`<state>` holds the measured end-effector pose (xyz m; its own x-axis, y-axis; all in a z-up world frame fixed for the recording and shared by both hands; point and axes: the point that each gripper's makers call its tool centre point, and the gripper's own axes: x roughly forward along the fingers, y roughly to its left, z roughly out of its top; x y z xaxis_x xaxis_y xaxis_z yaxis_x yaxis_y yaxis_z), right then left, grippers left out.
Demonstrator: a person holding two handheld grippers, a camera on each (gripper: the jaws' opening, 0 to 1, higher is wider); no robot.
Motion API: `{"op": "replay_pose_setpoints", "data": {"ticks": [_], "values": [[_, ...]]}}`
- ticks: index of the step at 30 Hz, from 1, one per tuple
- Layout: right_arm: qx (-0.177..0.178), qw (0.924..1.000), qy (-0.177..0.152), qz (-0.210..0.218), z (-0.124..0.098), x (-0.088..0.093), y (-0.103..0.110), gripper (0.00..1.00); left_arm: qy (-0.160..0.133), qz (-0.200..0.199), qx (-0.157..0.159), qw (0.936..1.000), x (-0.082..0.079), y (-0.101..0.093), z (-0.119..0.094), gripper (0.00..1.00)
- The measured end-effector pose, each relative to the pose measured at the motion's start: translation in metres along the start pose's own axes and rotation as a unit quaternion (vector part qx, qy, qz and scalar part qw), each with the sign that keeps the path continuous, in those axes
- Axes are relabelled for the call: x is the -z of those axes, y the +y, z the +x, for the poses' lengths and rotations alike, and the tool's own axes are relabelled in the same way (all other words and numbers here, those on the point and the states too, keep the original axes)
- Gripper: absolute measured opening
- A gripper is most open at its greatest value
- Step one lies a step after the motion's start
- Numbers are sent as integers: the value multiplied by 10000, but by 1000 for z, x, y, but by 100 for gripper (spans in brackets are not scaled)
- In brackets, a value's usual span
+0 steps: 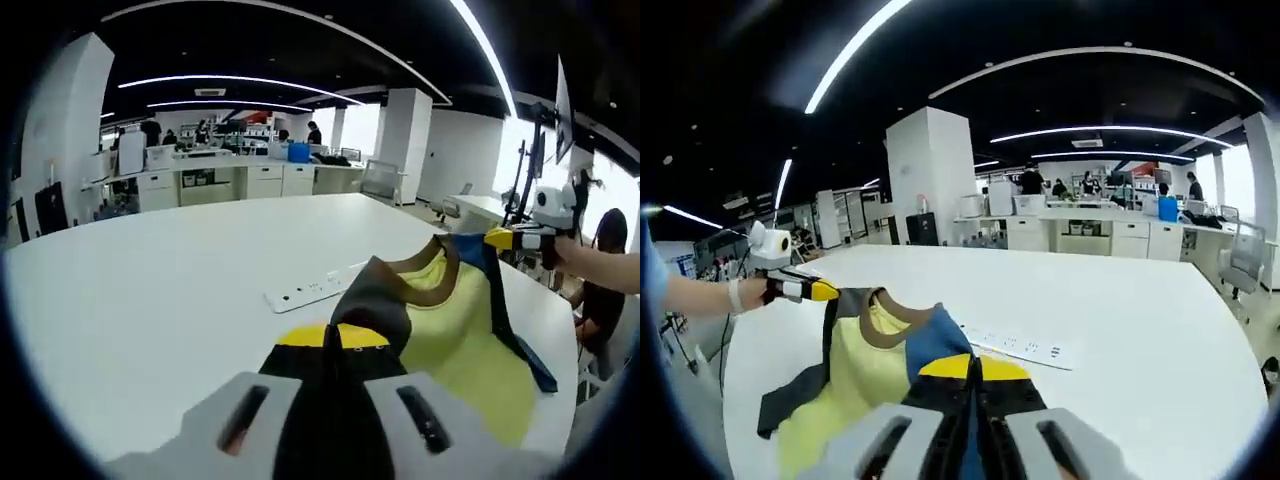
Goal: Fold the garment on the visible template until the final outline fits inside the template.
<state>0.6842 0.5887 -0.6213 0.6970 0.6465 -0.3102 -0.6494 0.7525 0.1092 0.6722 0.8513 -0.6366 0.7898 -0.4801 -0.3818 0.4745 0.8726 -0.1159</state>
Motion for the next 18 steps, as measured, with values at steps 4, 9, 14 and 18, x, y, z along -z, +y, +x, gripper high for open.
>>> {"op": "replay_pose_setpoints", "data": {"ticks": [4,9,14,18], "values": [[29,9995,297,135,25,25,-16,0,274,-28,-108,9996,24,12,28,0],[43,9978,668,-3,52,52,-26,0,531,-315,-199,9979,53,22,51,0],[74,9962,869,29,68,69,-35,0,612,-432,-257,9969,66,28,63,0],[142,9948,1004,100,75,81,-42,0,719,-415,-275,9962,76,32,69,0]]}}
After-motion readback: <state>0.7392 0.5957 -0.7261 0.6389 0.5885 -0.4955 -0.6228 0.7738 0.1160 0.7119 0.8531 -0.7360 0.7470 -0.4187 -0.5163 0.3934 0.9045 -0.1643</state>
